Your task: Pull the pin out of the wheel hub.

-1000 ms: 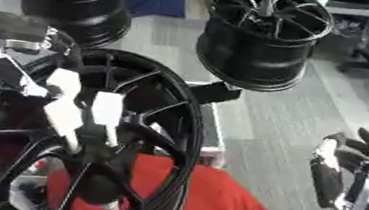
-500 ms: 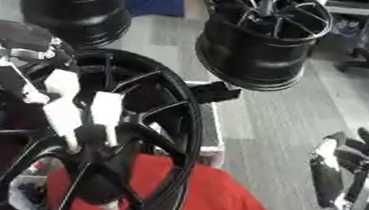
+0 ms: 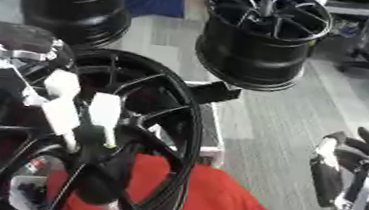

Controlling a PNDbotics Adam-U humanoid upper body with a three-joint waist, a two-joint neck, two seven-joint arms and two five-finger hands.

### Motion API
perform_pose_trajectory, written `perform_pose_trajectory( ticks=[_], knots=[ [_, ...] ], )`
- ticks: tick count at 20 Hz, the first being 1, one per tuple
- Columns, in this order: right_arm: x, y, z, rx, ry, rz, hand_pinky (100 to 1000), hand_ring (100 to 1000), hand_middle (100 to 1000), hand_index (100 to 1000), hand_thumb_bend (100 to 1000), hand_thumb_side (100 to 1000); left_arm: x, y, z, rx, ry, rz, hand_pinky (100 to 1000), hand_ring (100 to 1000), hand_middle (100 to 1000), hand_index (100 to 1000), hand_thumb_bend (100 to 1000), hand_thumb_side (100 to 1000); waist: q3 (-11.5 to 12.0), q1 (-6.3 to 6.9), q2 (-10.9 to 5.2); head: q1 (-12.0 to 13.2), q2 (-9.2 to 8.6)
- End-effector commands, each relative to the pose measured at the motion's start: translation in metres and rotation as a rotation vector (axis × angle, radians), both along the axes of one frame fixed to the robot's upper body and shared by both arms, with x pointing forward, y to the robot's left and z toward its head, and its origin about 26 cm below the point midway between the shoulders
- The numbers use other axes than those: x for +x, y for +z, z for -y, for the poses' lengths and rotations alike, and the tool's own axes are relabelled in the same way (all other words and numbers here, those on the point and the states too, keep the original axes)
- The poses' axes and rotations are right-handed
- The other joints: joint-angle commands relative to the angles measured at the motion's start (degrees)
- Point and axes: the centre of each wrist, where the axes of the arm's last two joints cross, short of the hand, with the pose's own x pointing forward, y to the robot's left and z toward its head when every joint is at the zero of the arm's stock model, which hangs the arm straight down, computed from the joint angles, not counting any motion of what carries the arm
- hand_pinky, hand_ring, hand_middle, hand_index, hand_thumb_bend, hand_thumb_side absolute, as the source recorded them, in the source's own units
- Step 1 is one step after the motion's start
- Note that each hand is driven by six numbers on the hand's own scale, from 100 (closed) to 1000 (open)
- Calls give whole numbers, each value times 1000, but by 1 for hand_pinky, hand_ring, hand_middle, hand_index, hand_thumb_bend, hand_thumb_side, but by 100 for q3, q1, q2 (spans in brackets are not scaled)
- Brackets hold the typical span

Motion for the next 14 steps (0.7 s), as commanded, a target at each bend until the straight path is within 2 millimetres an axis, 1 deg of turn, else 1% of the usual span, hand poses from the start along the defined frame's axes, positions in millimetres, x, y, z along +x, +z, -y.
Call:
perform_pose_trajectory(
  ticks=[1, 3, 6, 10, 14],
  knots=[
    [0, 6, 1, -3, 6, 19, 640, 592, 635, 822, 100, 424, 0, 26, -9, 332, -309, -19, 543, 429, 433, 615, 100, 287, 4, 10, -54, -5, -15],
    [0, 6, 1, -4, 4, 18, 640, 592, 635, 823, 100, 425, -1, 37, -14, 293, -311, -3, 544, 426, 429, 613, 100, 283, 11, 14, -60, -10, -15],
    [0, 6, 1, -4, 2, 16, 640, 592, 635, 823, 100, 425, -4, 59, -26, 221, -307, 28, 547, 426, 427, 612, 100, 281, 26, 24, -71, -21, -15],
    [-1, 5, 2, -3, -2, 12, 640, 592, 635, 822, 100, 424, -10, 90, -51, 98, -256, 63, 546, 417, 417, 608, 100, 272, 52, 36, -89, -49, -15],
    [-1, 5, 3, -6, -4, 13, 640, 592, 635, 823, 100, 426, -22, 114, -79, -9, -186, 73, 547, 413, 414, 609, 100, 266, 69, 52, -105, -66, -15]
  ],
)
